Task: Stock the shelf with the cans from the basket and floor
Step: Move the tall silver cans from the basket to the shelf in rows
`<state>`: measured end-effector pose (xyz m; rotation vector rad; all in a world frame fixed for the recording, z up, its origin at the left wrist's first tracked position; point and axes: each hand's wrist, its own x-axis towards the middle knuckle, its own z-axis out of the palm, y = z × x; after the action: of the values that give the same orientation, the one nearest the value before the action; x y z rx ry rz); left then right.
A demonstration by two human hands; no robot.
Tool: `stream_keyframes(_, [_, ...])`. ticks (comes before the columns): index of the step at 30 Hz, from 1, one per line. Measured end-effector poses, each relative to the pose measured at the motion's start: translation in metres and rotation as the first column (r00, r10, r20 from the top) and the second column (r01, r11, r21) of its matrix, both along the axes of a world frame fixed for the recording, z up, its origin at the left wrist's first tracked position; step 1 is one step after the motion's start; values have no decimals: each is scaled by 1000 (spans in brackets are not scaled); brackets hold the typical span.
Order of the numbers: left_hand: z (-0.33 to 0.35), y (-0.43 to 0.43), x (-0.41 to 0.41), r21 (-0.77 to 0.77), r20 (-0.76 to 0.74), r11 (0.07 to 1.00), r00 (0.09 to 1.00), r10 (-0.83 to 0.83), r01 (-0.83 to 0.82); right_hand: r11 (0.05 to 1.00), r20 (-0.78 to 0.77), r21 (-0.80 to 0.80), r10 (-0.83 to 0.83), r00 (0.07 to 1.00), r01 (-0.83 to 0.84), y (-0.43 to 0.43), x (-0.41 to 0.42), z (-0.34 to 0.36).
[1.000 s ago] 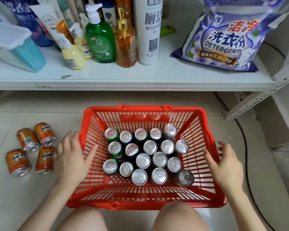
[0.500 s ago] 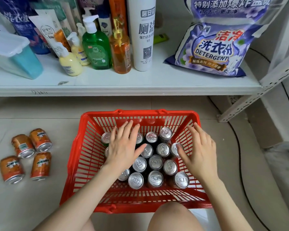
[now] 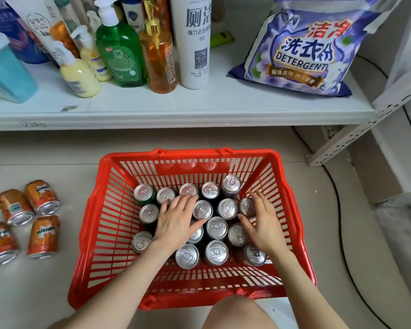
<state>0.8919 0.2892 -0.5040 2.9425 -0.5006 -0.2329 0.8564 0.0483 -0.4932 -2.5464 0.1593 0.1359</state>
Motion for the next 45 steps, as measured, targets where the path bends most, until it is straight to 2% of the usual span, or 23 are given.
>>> stream_keyframes(8, [-13, 1, 6, -74, -43, 997, 999, -32, 28, 994, -53, 100, -31, 998, 37, -3, 7, -18])
stream_keyframes(16, [-14, -1, 18, -166, -74, 986, 997, -28, 16, 976, -34, 191, -104, 994, 108, -5, 11, -28])
stream_keyframes(25, [-21, 0, 25, -248, -102, 969, 995, -5, -21, 891, -83, 361, -265, 961, 277, -4, 21, -33])
stream_keyframes(32, [-25, -4, 25, -356, -175, 933, 984, -13, -51, 887, -91, 378, -252, 964, 267, -8, 22, -36])
stream_keyframes(38, [-23, -2, 23, -491, -257, 858, 966, 19, -148, 899, -70, 349, -258, 964, 266, -9, 20, -33])
stream_keyframes(45, [-8, 0, 14, -532, -258, 827, 965, 46, -182, 882, 19, 366, -326, 945, 297, -5, 15, -7])
